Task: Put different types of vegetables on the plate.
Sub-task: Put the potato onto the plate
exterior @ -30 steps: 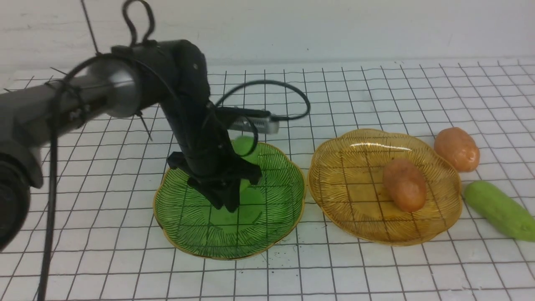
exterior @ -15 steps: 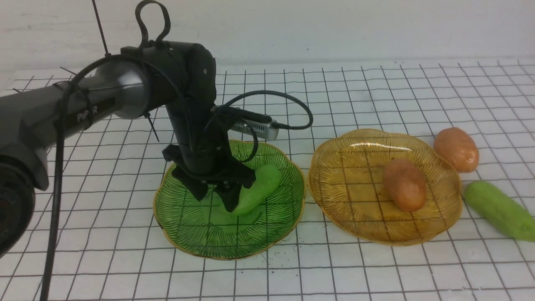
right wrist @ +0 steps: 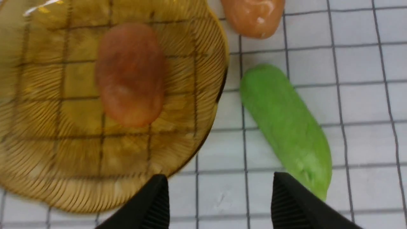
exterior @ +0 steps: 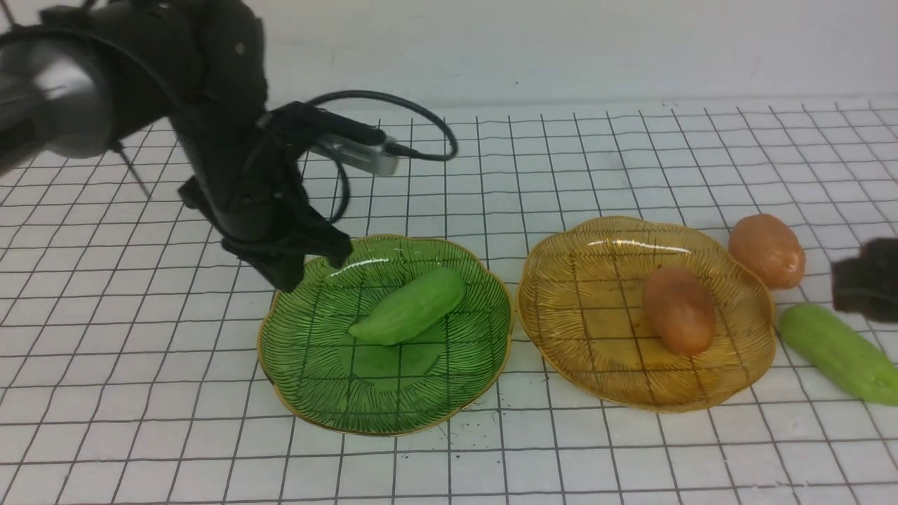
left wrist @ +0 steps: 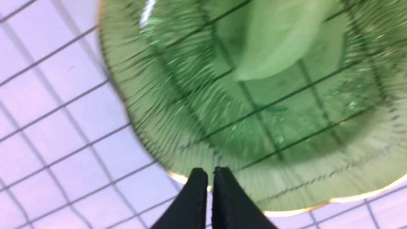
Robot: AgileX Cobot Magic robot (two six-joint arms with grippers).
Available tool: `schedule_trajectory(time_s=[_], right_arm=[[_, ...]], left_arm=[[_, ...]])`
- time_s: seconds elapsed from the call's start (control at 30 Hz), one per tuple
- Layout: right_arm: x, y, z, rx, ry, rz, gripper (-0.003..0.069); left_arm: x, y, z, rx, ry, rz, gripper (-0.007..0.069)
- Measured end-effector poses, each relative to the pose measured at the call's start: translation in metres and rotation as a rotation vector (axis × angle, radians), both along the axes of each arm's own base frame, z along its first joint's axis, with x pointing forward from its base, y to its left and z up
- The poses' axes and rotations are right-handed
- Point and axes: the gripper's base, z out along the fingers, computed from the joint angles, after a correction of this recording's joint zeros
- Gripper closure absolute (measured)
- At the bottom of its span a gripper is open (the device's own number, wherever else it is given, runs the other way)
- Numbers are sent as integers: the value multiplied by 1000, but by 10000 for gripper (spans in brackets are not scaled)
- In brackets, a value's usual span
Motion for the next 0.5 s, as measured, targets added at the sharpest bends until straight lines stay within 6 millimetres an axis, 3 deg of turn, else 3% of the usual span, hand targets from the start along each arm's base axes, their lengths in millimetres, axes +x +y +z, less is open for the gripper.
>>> schedule_trajectory(time_s=[0.03, 0.07, 0.27, 0.4, 0.5], right_arm=[[22, -1, -6, -13, 11, -17, 259], [24, -1, -8, -15, 20, -19, 259], [105, -4, -28, -94, 31, -64, 259], [140, -5, -44, -132, 65, -68, 252], [162, -6, -61, -157, 106, -68, 205]], left_arm=[[-2, 7, 0, -18, 11, 20, 629], [-3, 7, 0, -22, 13, 23, 629], [-18, 17, 2, -70, 39, 59, 629], [-21, 17, 0, -82, 53, 63, 629], [-22, 15, 0, -97, 60, 66, 629]])
